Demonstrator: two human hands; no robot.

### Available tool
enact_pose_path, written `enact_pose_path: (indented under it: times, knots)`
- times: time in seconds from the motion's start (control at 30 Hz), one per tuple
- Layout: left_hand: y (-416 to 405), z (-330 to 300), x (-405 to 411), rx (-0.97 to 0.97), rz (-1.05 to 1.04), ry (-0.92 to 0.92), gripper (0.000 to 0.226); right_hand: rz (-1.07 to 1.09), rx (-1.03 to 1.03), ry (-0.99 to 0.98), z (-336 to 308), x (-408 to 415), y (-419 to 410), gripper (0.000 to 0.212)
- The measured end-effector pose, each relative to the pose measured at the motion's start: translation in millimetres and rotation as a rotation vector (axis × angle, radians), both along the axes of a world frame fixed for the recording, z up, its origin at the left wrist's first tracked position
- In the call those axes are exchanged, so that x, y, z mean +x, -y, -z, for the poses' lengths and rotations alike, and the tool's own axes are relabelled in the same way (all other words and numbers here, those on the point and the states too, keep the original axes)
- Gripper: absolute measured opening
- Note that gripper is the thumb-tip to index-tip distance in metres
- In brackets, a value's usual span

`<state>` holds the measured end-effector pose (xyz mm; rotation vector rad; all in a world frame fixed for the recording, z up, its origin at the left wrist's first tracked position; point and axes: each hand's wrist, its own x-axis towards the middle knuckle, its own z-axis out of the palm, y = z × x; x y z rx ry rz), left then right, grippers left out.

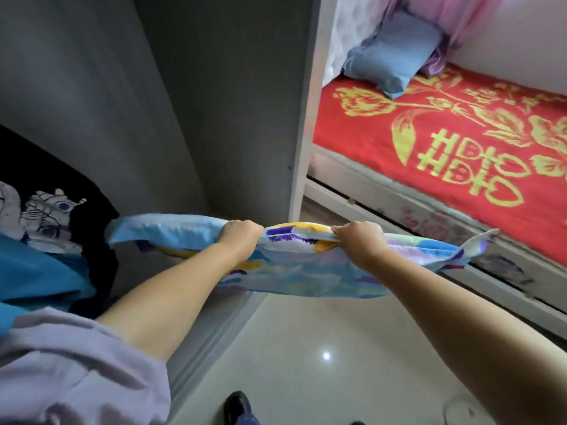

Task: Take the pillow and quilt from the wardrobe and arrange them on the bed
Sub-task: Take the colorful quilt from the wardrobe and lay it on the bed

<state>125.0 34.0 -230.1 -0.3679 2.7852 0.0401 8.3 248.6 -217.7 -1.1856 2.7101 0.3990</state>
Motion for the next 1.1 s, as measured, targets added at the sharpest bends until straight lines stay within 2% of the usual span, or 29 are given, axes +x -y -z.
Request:
enact_pose_path:
  times: [0.27, 0.47, 0.77, 0.87, 1.1]
  knots:
    - [-199, -22, -90, 0.015, 0.182, -0.038, 0.014, 0.199, 0.019, -0.019, -40, -50, -212, 0.028]
    - [-285, -51, -150, -0.01, 0.261, -0.046, 0.016, 0.203, 0.028, -0.179, -77, -94, -304, 0.03]
    - [-310, -101, -256, 0.119, 0.233, -0.172, 0.016, 0.261, 0.046, -0.304, -119, -198, -334, 0.029]
    - [-300, -110, -309, 0.04, 0.26, -0.177, 0.02, 0.268, 0.046, -0.333, -130, -250, -321, 0.03]
    - [-262, -143, -442, 0.037, 0.32, -0.248, 0.019, 0.286, 0.038, -0.378, -176, -385, -280, 0.028]
